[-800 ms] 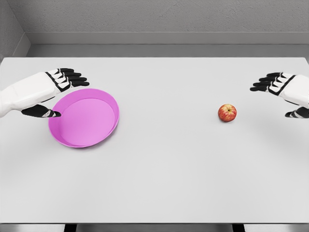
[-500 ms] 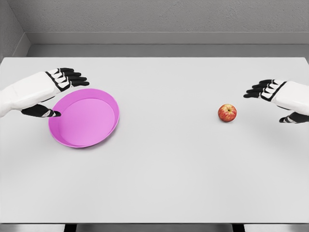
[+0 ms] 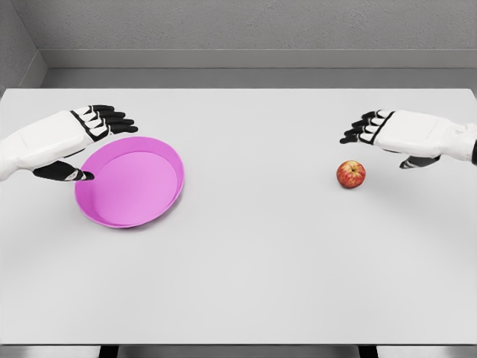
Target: Put the apple on the plate with both arms
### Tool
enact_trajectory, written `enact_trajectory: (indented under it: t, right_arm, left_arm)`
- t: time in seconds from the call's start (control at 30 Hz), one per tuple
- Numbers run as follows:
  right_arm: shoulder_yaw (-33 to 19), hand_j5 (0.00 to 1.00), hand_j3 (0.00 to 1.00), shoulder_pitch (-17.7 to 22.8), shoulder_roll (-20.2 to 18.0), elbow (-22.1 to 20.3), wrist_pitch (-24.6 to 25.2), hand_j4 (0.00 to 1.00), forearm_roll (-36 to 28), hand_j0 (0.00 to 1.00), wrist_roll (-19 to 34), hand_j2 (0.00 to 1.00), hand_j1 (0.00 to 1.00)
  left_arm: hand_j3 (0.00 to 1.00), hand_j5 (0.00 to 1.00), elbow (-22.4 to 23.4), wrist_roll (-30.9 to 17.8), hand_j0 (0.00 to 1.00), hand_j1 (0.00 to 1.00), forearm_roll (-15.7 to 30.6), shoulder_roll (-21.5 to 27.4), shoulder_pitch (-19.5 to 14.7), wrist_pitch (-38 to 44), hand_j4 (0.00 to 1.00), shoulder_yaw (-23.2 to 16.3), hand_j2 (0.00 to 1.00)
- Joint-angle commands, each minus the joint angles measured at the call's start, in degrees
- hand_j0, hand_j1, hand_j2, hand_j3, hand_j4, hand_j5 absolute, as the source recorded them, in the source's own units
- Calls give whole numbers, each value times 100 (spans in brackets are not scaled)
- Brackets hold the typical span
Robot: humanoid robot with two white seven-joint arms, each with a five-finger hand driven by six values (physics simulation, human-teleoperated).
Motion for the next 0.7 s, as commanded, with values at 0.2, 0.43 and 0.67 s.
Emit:
enact_trajectory:
  t: [0.2,0.43,0.67]
  right_arm:
    - [502,100,100,-141,796,824,8,100,482,100,13,100,100]
    - [581,100,100,-202,955,1237,8,100,579,100,5,100,100]
    - [590,96,96,-211,1016,1167,8,96,588,96,13,96,96]
  left_arm:
    - [100,100,-11,-73,100,100,7,7,-9,4,100,-5,100]
    - [100,100,-11,-91,100,100,-10,-11,-18,4,100,-5,100]
    - [100,100,-55,-99,100,100,-28,-55,-35,4,100,-5,100]
